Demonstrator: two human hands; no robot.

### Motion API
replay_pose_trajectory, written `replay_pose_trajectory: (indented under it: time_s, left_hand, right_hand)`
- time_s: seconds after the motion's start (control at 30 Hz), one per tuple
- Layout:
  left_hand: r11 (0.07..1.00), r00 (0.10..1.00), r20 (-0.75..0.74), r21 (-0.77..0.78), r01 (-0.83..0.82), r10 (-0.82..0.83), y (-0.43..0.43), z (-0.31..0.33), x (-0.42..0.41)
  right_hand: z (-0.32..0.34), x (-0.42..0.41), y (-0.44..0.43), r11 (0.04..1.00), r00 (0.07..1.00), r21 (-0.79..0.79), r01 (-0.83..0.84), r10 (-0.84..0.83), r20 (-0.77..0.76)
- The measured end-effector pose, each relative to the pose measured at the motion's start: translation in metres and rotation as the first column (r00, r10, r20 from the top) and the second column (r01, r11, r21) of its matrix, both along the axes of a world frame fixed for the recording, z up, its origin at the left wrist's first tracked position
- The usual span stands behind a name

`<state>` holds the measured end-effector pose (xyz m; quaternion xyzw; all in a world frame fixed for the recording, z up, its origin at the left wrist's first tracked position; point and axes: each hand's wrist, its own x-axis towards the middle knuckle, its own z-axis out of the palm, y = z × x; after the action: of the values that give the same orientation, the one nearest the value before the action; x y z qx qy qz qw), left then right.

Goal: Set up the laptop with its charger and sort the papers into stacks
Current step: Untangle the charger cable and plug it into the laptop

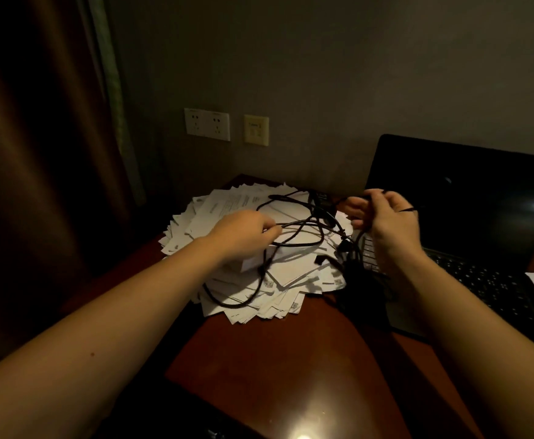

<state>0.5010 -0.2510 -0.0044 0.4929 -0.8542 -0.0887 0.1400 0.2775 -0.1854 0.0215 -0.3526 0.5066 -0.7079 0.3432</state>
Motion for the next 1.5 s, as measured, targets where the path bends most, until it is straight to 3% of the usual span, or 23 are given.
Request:
replay_pose_trajectory:
  time_s: [0.13, 0.4, 0.6, 0.83, 0.97, 1.07, 1.13, 1.23, 1.3, 1.43, 1.5]
  left_hand:
    - [0.995, 0.996, -0.021, -0.042, -0.089, 0.088, -0.002, -0.001, 0.011]
    - [0.998, 0.996, 0.058, 0.019, 0.06, -0.061, 0.003, 0.006, -0.004]
    - [0.959, 0.929, -0.366, 0.245, 0.145, -0.047, 0.008, 0.017, -0.008]
    - [0.973, 0.805, -0.592, 0.152, 0.172, -0.05, 0.009, 0.028, -0.012]
    - [0.992, 0.894, -0.445, 0.076, 0.105, -0.06, 0.004, 0.036, -0.017]
    - [0.996, 0.937, -0.34, 0.013, 0.085, -0.075, 0.002, 0.046, -0.019]
    - [0.995, 0.917, -0.388, -0.007, 0.098, -0.093, 0.004, 0.052, -0.02]
    - [0.971, 0.769, -0.63, 0.102, 0.218, -0.107, 0.01, 0.059, -0.026]
    - [0.955, 0.698, -0.711, 0.137, 0.264, -0.091, 0.014, 0.062, -0.032]
    - [0.865, 0.669, -0.743, 0.339, 0.371, 0.004, 0.019, 0.063, -0.043]
    - [0.867, 0.743, -0.668, 0.392, 0.308, 0.038, 0.019, 0.058, -0.048]
  right_hand:
    - [0.005, -0.009, 0.0, 0.998, 0.99, -0.055, 0.04, -0.032, 0.136]
    - [0.008, -0.005, 0.003, 0.992, 0.958, -0.049, -0.117, 0.125, 0.259]
    - [0.011, -0.017, 0.009, 0.997, 0.975, -0.01, -0.07, 0.071, 0.211]
    - [-0.004, -0.021, 0.012, 0.975, 1.0, 0.221, 0.014, -0.016, 0.005]
    - [-0.008, -0.013, 0.017, 0.971, 0.995, 0.238, 0.019, 0.005, -0.102]
    - [-0.005, -0.011, 0.019, 0.987, 0.999, 0.158, -0.01, 0.018, -0.048]
    - [-0.001, -0.008, 0.019, 0.994, 0.998, 0.088, -0.063, 0.06, 0.036]
    - [0.003, -0.005, 0.019, 0.975, 0.977, 0.052, -0.215, 0.213, 0.029]
    - [0.004, -0.002, 0.019, 0.949, 0.951, 0.081, -0.306, 0.309, -0.021]
    - [0.006, -0.001, 0.018, 0.942, 0.934, 0.005, -0.336, 0.332, 0.133]
    - [0.012, -0.009, 0.018, 0.974, 0.941, -0.03, -0.225, 0.225, 0.254]
